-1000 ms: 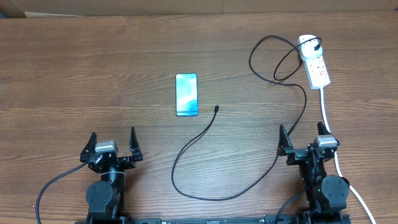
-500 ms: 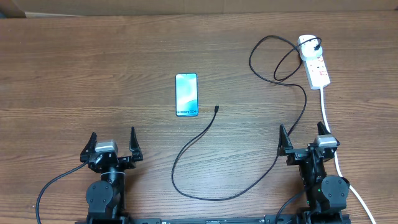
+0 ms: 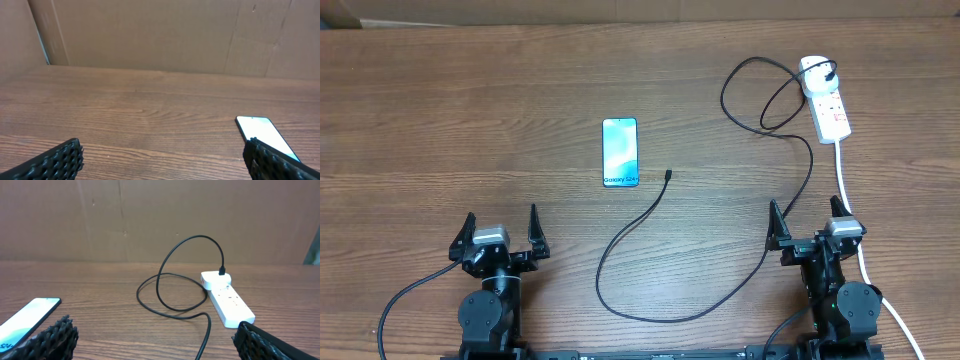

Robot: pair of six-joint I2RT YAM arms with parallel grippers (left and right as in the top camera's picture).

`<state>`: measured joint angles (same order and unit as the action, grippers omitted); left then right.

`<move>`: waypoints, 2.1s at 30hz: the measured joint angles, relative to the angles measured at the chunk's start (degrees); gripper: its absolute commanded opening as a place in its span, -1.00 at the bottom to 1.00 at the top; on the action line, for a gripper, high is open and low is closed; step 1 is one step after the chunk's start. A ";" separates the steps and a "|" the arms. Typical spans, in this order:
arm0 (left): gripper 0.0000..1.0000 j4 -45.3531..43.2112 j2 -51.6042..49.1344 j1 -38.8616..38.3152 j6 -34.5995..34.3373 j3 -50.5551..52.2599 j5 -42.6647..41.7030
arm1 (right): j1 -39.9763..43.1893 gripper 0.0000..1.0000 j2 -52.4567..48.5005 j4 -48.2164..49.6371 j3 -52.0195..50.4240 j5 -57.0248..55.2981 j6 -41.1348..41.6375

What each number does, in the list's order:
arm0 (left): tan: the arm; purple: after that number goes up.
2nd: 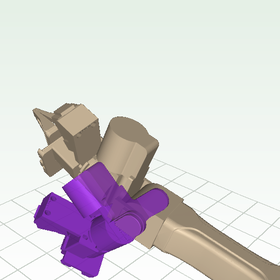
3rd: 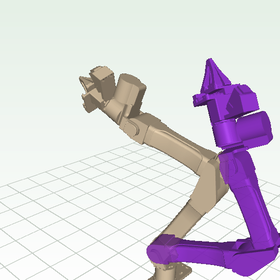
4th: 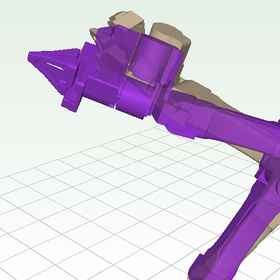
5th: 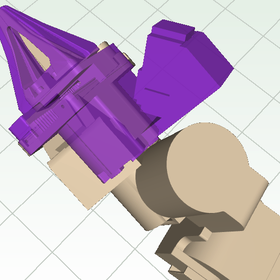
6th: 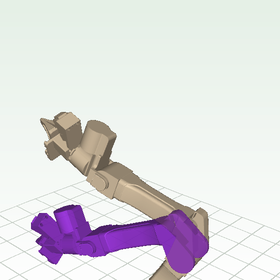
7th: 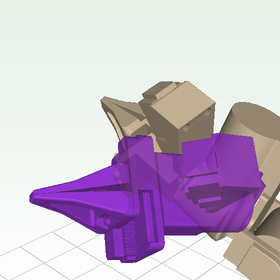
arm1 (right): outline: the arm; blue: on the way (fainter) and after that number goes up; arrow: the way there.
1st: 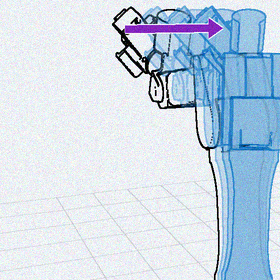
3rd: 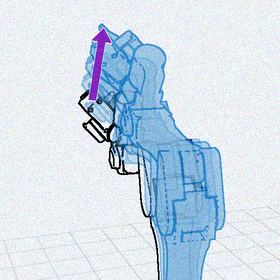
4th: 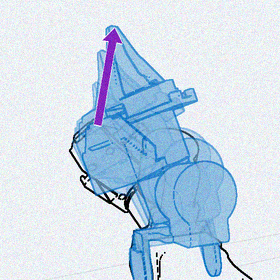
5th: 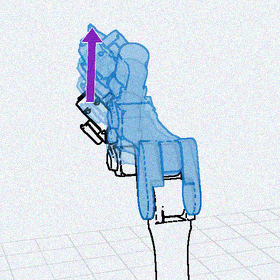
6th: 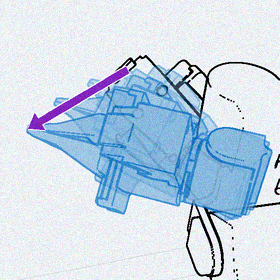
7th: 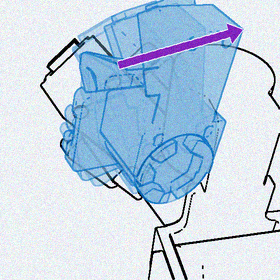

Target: Plug charger to phone and switch on socket

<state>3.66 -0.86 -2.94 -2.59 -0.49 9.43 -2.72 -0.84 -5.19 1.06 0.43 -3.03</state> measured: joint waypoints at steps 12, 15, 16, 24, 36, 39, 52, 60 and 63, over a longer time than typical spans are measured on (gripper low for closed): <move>0.99 0.00 0.00 0.00 0.00 -0.02 0.00 | 0.00 1.00 0.00 0.00 0.00 0.00 -0.02; 0.99 0.00 0.00 0.00 0.00 0.00 0.00 | 0.00 1.00 0.00 0.04 0.00 0.00 0.00; 0.99 0.00 0.00 0.00 0.00 -0.02 0.00 | 0.00 1.00 0.00 0.02 0.00 0.00 0.00; 0.99 0.00 0.00 0.00 0.00 -0.02 0.00 | 0.00 1.00 0.00 0.02 0.00 0.00 -0.02; 0.99 0.00 0.00 0.00 0.00 -0.02 0.00 | 0.00 1.00 0.00 0.02 0.00 0.00 0.00; 0.99 0.00 0.00 0.00 0.00 -0.02 0.00 | 0.00 1.00 0.00 0.00 0.00 0.00 0.00; 0.99 -1.09 0.00 0.04 -33.97 -0.02 -31.34 | 0.00 1.00 0.00 0.02 0.00 0.00 0.00; 0.99 -9.64 0.00 0.04 -63.65 0.02 -40.81 | 0.00 1.00 0.00 0.00 0.00 0.00 0.02; 1.00 -18.84 0.07 0.04 -68.06 0.02 -40.85 | 0.00 1.00 0.00 0.00 0.00 -0.02 0.00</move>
<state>-15.18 -0.80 -2.90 -70.65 -0.47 -31.42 -2.72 -0.84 -5.19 1.06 0.40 -3.03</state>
